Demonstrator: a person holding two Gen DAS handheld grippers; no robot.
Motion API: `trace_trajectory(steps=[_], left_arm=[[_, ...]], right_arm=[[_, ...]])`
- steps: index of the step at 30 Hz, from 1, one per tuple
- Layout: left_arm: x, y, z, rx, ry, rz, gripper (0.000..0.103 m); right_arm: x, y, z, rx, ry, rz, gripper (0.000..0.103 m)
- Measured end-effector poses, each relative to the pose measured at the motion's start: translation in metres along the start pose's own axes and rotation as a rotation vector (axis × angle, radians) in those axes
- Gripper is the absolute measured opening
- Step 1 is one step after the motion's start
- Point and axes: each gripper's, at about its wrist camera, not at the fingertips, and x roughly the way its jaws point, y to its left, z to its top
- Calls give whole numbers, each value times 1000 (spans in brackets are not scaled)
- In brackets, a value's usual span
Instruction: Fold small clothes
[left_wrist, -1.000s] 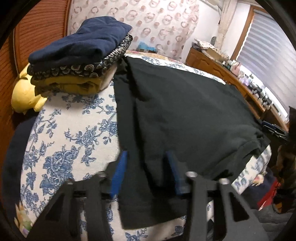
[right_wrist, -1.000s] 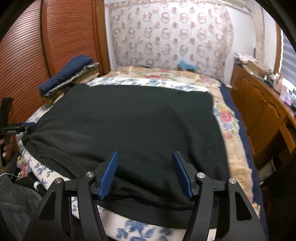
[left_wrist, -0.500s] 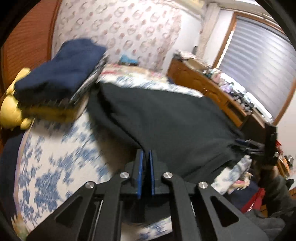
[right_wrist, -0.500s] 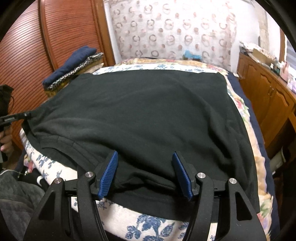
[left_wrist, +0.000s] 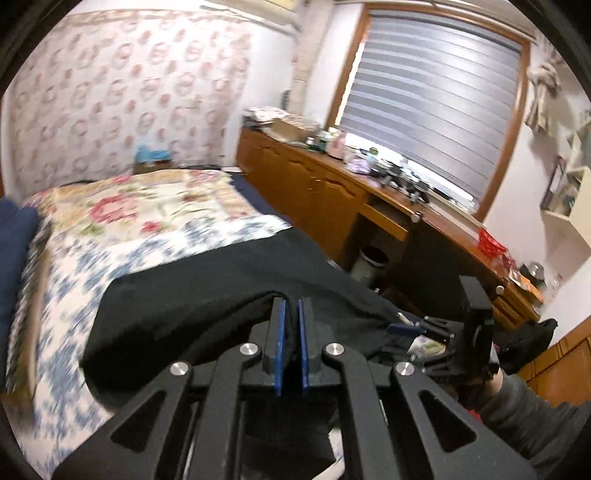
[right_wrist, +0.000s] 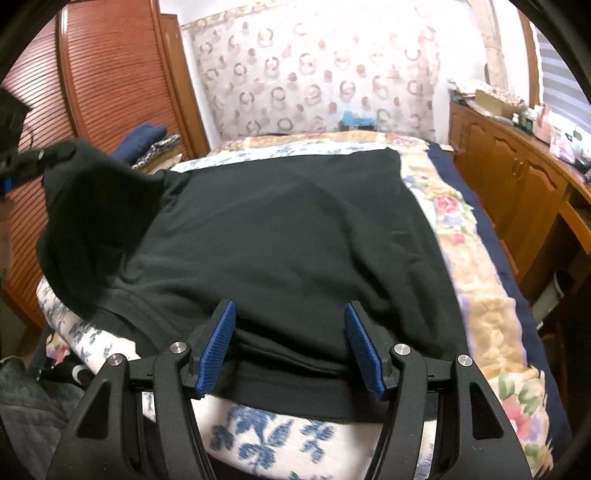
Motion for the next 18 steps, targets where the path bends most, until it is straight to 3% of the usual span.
trace_trajectory(steps=[9,18], left_arm=[[50,-65,45,131,60,-81,3],[82,-97,35,184,149,-106,4]], right_arm=[[-28,-18,-6,18,-41,-35,63],[-42,-30,-11,40,-70,-54,63]])
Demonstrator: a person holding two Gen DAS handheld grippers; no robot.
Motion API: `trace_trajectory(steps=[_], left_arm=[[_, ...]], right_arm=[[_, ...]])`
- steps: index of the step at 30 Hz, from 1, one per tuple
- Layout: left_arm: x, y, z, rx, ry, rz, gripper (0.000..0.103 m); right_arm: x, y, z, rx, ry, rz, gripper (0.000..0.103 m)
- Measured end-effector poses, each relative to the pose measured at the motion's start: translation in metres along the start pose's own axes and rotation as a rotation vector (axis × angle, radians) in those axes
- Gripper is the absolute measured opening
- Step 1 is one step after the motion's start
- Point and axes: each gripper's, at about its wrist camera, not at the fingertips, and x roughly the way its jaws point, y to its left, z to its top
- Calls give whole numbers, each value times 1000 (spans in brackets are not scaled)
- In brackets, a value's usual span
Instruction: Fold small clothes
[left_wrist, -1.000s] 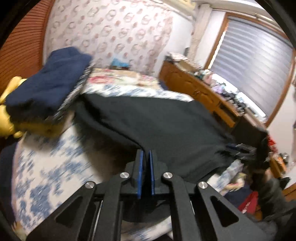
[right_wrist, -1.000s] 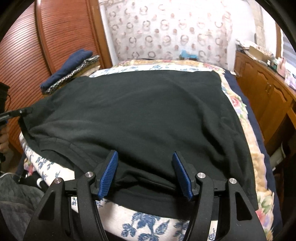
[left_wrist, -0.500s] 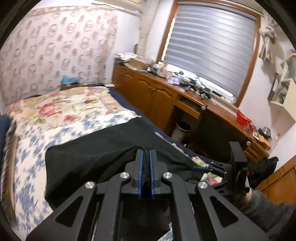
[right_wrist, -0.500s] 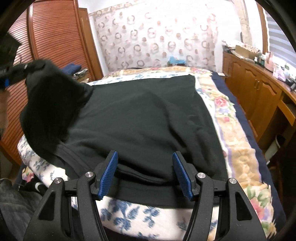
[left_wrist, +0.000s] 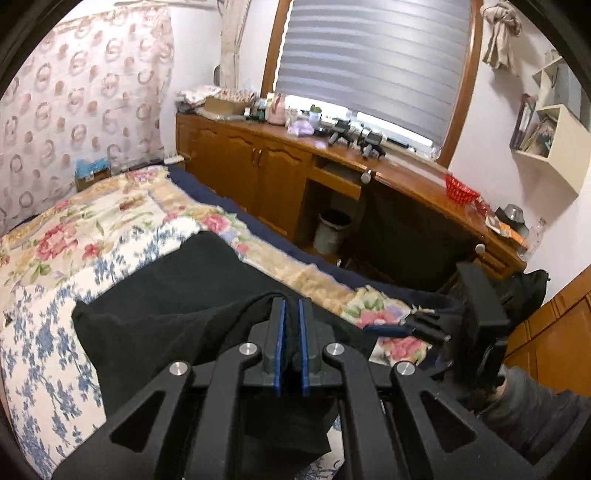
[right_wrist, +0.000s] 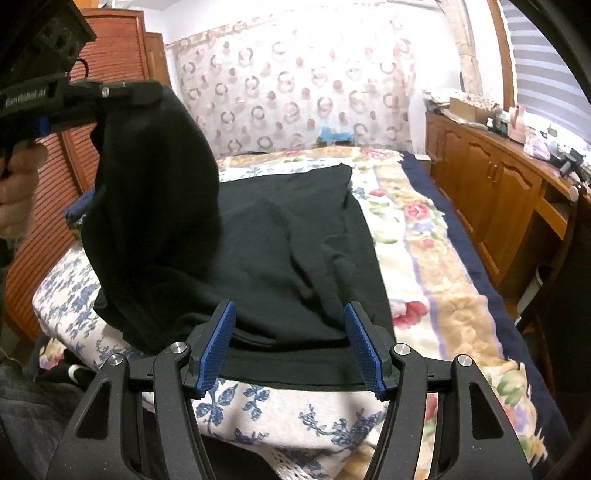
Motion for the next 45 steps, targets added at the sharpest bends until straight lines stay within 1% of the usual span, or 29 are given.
trace_trajectory(steps=[3,5,6,7,9,11,12,16,20,25,27,29,32,33,34,35,36,37,39,42,44,45], left_arm=[[2,8,-7,-13,25,15,7],[-1,12,-11,-19,24,25,13],[-4,15,-13,-21,20,36,20],[-8,18,-15,-24,14,48,24],[-15,29,-22,-30,8,68,26],[-20,38,-30,-33,7,93,35],[-24,45,-35,-34,6,110,43],[-32,73,-59,-54,28,180,48],[-36,107,-88,-100,69,257,48],[-30,136,-116,-173,111,279,48],[-26,145,-123,-197,119,262,48],[-20,151,-126,-219,133,248,48],[-6,151,-127,-191,152,244,47],[-2,151,-127,-184,159,246,38],[3,152,-127,-179,172,250,32],[7,152,-127,-178,183,255,31],[10,153,-128,-177,189,258,24],[14,153,-128,-173,195,260,14],[14,152,-126,-166,193,258,5],[9,144,-115,-144,154,265,3],[4,141,-101,-136,119,264,3],[2,140,-93,-131,105,260,3]], right_arm=[[-1,-3,-3,8,3,-9,63],[-1,-6,-4,16,6,-13,63],[-2,-7,-4,18,5,-15,63],[-2,-7,-4,20,4,-18,63],[-3,-7,-3,22,1,-20,63],[-4,-7,-1,22,-5,-21,63],[-4,-7,1,20,-6,-21,63],[-1,-2,6,10,-8,-13,63],[6,8,12,-7,-6,2,63],[16,24,22,-43,-2,22,63],[22,30,28,-58,1,30,63],[26,33,31,-69,4,35,63],[37,36,36,-84,20,40,63],[40,37,37,-87,26,43,63],[45,37,38,-92,33,45,63],[49,38,40,-98,41,47,63],[53,38,40,-104,51,48,63],[57,39,40,-110,62,48,63],[65,40,38,-124,83,52,63],[76,40,33,-148,114,40,63],[79,36,29,-152,129,36,63],[80,35,28,-147,137,40,60]])
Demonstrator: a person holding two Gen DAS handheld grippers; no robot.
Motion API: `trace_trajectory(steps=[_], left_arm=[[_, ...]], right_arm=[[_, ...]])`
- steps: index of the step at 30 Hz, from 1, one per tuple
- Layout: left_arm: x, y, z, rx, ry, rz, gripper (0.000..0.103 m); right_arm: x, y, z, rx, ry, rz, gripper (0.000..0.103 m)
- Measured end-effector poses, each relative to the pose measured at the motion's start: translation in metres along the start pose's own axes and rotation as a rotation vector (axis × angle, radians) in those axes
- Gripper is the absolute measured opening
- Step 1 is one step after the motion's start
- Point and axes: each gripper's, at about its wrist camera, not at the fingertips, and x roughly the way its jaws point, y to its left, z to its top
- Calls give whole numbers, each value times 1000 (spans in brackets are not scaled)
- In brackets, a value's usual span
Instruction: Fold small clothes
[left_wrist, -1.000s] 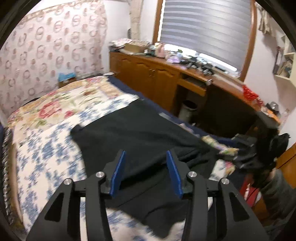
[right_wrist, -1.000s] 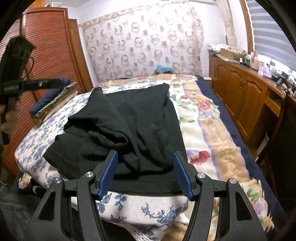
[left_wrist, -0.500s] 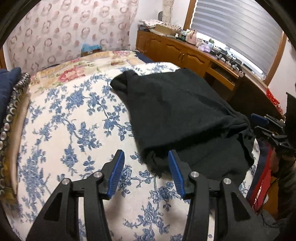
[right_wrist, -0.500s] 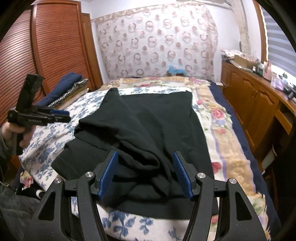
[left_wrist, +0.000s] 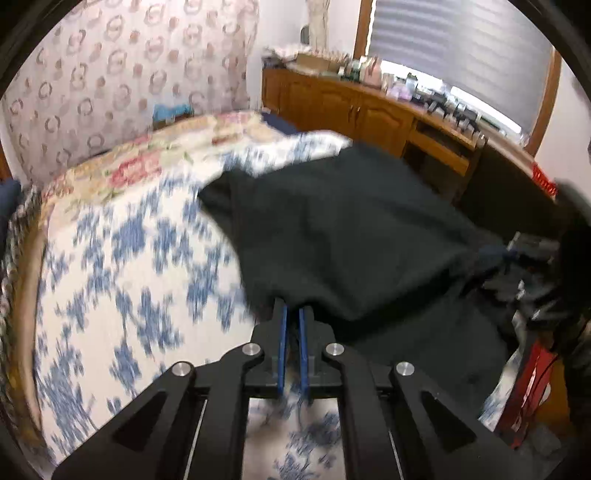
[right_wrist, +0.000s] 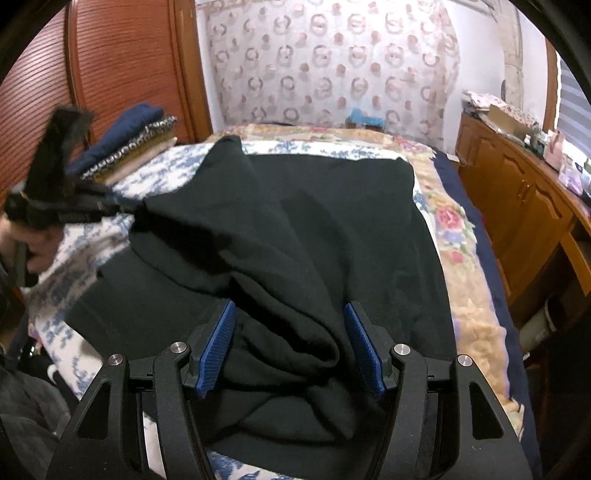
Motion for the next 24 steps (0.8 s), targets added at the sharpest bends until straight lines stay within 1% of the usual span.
trace_trajectory(steps=[1,2,3,4,5,6,8,10,13,16,20,21,22,24], left_arm=[[-4,-3,11,6,-21,-4,3],[-6,-4,19,10,-33,-6,3],[-8,-6,29,17,-48,-8,3],[-9,-9,41,25,-66,-10,3],[-9,-10,53,28,-80,-16,3],[-9,-13,67,33,-98,-20,3],[-7,-17,88,44,-122,-22,3],[1,-24,116,58,-143,-31,3],[20,-35,146,97,-148,-40,3],[45,-46,170,129,-147,-36,3],[77,-53,189,141,-127,-37,4],[83,-52,192,138,-120,-44,11],[86,-52,193,132,-115,-52,21],[89,-47,192,113,-113,-74,28]], right_arm=[[0,-2,-1,4,4,5,53],[-1,-4,-2,4,4,5,49],[-2,-6,-1,6,1,8,38],[-3,-8,-2,12,-2,13,25],[-5,-11,-3,22,-8,13,18],[-7,-14,-3,31,-17,15,13],[-14,-22,-5,68,-49,30,11],[-19,-26,-6,94,-73,40,10],[-25,-31,-7,126,-100,52,9],[-28,-35,-7,147,-110,58,9],[-27,-38,-7,175,-107,46,9],[-26,-39,-7,177,-101,36,9],[-25,-39,-9,177,-96,24,9],[-21,-40,-10,178,-76,-3,9]])
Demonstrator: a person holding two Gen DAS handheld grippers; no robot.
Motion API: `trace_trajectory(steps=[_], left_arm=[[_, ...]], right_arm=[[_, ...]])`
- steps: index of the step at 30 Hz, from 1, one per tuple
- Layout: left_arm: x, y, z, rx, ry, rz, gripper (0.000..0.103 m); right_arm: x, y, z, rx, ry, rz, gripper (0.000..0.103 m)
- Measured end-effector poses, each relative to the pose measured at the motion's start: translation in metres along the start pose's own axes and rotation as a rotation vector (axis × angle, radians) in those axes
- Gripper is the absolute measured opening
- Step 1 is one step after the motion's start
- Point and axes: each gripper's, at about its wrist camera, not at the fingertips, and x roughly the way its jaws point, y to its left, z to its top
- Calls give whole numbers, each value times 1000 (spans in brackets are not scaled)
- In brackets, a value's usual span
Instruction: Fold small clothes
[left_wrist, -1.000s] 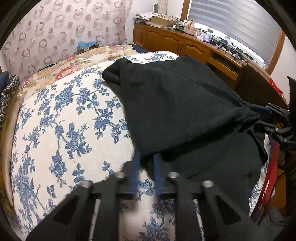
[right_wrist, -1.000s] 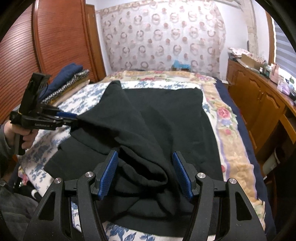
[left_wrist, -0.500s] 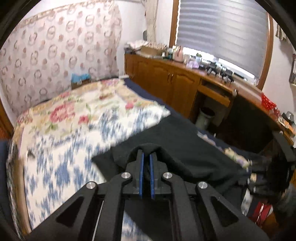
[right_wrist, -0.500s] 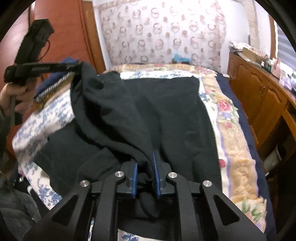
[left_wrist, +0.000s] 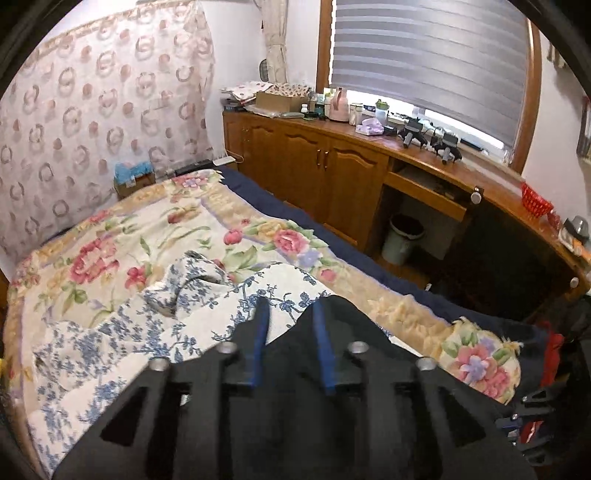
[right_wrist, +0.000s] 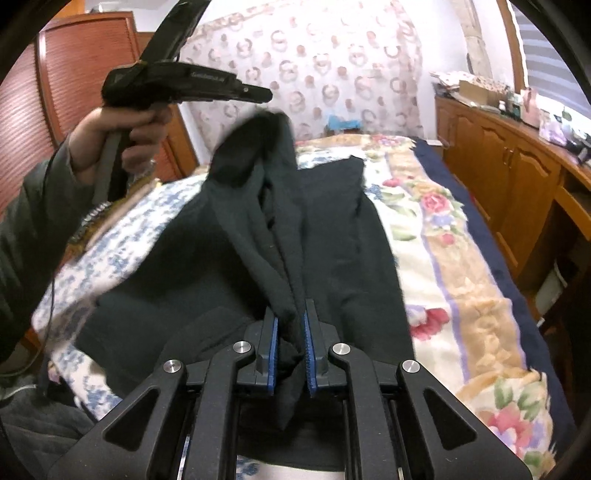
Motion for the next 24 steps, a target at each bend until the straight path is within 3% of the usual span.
trace_trajectory(steps=[3,5,10,13,18,21,24], left_arm=[[-3,8,-12,1,15,-6,42],[-6,12,-22,2,28,0,44],[-24,25,-53,-11,62,1,58],[-37,27,-74,-19,79,3,58],[-60,28,-112,-33,112,27,59],[-77,24,-138,-40,123,35,58],[-93,20,-162,-60,130,35,59]], right_arm=[[0,-1,-1,-1,6,-34,9],[-5,-2,-1,3,-2,-62,13],[-21,-2,2,-5,-29,-99,25],[-27,3,5,-23,-50,-119,35],[-30,25,10,-58,-68,-71,38],[-15,43,11,-81,-21,5,38],[-1,57,10,-119,19,-25,38]])
